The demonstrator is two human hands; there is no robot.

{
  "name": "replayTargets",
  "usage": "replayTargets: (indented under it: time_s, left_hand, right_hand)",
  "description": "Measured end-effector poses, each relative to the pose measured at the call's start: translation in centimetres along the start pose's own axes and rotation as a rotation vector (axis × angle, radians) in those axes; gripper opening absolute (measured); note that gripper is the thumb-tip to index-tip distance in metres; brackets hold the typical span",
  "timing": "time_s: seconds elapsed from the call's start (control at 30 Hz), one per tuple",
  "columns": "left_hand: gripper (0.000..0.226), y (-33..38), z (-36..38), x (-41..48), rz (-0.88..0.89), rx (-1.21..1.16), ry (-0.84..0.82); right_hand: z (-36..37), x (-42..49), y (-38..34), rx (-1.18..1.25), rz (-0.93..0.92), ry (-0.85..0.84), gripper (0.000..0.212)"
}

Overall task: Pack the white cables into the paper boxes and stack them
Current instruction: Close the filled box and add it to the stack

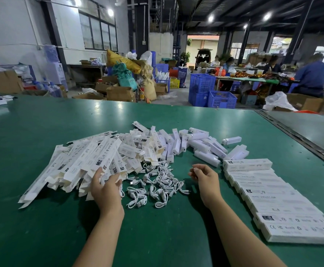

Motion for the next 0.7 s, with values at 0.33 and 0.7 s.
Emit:
replayTargets:
  time_s: [0.33,0.7]
  left_hand:
    - [0.043,0.4,0.1,0.6,-0.315,-0.374,-0.132]
    - [0.052,-1.0,0.1,0.1,0.767,1.067,-0.03]
  right_hand:
    - [0.0,-0.1,0.0,0.016,0.004,-0.006,0.016]
    - [0.1,-0.5,-0.4,-0.047,-0.025,-0.002,0.015]
Point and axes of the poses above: each hand's wrist, its own x-axis towards the middle knuckle, its own z-axis out of the palm, y = z × x, the point moved 1 cm from there along x, towards the middle knuckle, and after that the axes turned 10 degrees about y, right-handed, at the moved point
